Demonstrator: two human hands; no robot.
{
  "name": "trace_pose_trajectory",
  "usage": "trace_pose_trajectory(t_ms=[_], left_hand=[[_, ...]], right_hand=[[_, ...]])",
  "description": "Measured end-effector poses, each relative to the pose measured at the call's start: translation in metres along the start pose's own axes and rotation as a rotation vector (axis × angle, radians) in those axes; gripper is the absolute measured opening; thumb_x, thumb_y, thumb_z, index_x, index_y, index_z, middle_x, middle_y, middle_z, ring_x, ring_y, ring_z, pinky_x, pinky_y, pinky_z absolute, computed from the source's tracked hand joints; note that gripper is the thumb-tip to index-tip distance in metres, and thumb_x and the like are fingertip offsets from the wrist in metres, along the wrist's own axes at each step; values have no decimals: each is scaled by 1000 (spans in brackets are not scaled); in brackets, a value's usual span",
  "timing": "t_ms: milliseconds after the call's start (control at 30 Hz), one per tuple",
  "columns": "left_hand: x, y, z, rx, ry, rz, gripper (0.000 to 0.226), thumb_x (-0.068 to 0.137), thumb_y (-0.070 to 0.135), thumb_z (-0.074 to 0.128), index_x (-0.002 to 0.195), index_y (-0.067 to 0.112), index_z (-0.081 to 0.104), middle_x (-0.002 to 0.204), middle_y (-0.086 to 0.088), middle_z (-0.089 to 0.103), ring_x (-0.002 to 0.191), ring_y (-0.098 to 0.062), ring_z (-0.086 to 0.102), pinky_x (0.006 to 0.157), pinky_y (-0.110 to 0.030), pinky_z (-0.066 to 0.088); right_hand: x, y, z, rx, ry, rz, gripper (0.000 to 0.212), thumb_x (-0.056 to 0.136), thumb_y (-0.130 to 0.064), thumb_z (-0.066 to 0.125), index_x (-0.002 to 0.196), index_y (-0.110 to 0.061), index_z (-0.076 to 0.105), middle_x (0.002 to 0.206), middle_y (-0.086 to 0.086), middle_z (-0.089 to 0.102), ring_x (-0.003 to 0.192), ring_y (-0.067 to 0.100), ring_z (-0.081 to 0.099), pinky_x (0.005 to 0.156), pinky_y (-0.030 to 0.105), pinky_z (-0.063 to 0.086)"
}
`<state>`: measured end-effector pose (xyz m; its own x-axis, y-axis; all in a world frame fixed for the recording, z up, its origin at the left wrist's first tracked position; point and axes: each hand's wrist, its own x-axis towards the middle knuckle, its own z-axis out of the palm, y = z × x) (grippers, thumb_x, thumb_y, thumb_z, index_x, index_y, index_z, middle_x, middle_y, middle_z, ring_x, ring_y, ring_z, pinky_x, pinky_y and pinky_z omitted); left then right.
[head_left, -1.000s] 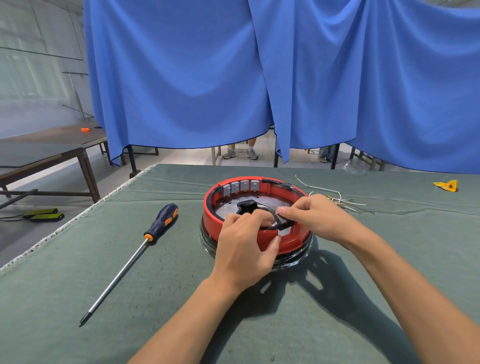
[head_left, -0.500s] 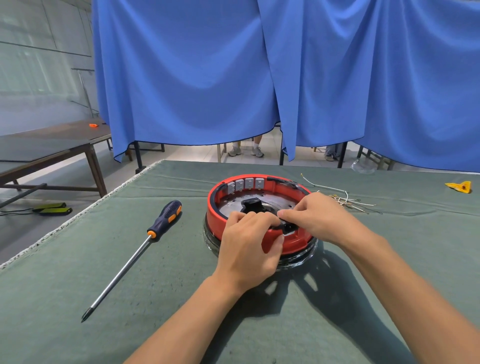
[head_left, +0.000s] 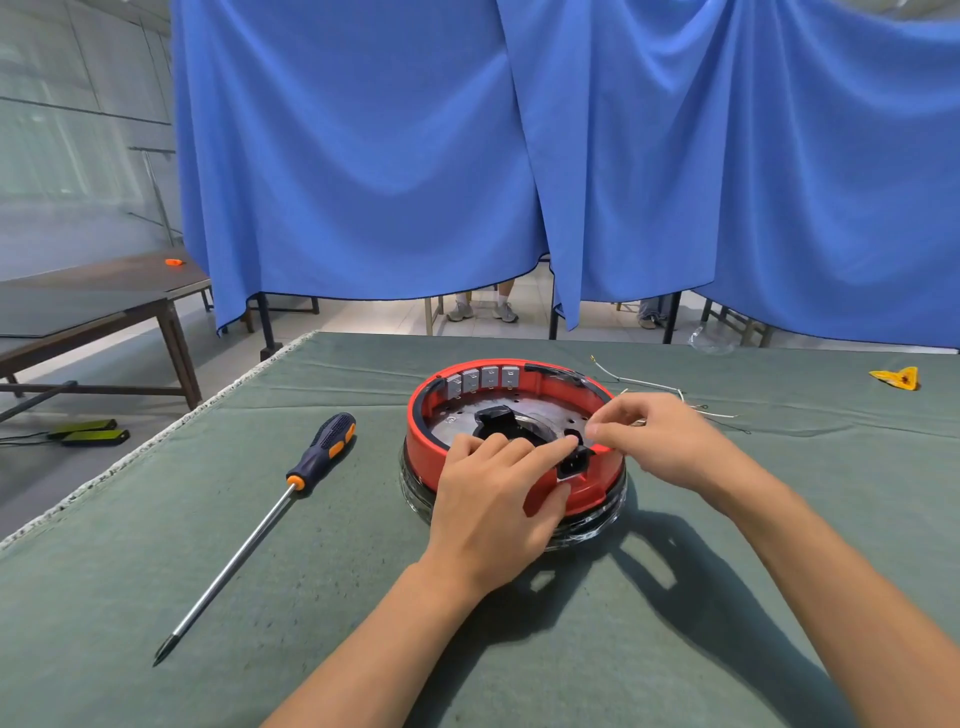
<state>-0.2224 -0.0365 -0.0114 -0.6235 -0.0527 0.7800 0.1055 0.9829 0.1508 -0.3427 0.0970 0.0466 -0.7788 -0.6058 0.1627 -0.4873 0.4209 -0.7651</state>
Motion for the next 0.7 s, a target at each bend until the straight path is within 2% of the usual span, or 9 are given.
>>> trace_pose_trajectory(t_ms=[67,167,300,433,533,700], left_hand=[[1,1,-1,11,1,0,33,84,34,56,112,26,70,77,11,65,70,-15,58,68,-29,35],[2,2,0,32,1,10,32,84,30,55,111,25,70,75,9,64,68,-16,58,65,-32,38],[2,2,0,69,-18,50,31,85,27,53,111,23,70,77,7,65,71,-18,59,63,-34,40],[-1,0,-2,68,-71,66,34,87,31,51,117,22,66,84,7,64,76,-17,57,67,-33,37],[-4,1,-1,73,-77,39,38,84,34,54,118,22,64,91,9,64,82,-16,57,74,-31,35],[-7,-1,2,45,-59,50,44,81,43,57,118,19,60,101,7,65,87,-18,58,80,-32,34]], right_hand=[[-2,2,2,66,-66,0,6,86,-21,67,81,-21,69,68,-12,61,54,-8,54,51,10,40],[-4,5,3,119,-95,0,5,87,-25,66,83,-23,68,67,-14,58,48,-9,50,50,12,42],[-9,9,1,181,-163,-16,7,87,-25,67,93,-21,68,81,-5,58,54,-2,52,54,18,45],[-10,13,3,219,-154,-20,10,86,-23,68,95,-20,66,97,3,53,57,-1,52,54,19,44],[-10,12,6,190,-129,-12,10,86,-27,68,93,-23,64,104,7,53,59,0,52,54,19,45],[-9,7,11,51,-74,-13,15,87,-34,65,94,-22,60,113,6,48,74,10,54,53,21,45]])
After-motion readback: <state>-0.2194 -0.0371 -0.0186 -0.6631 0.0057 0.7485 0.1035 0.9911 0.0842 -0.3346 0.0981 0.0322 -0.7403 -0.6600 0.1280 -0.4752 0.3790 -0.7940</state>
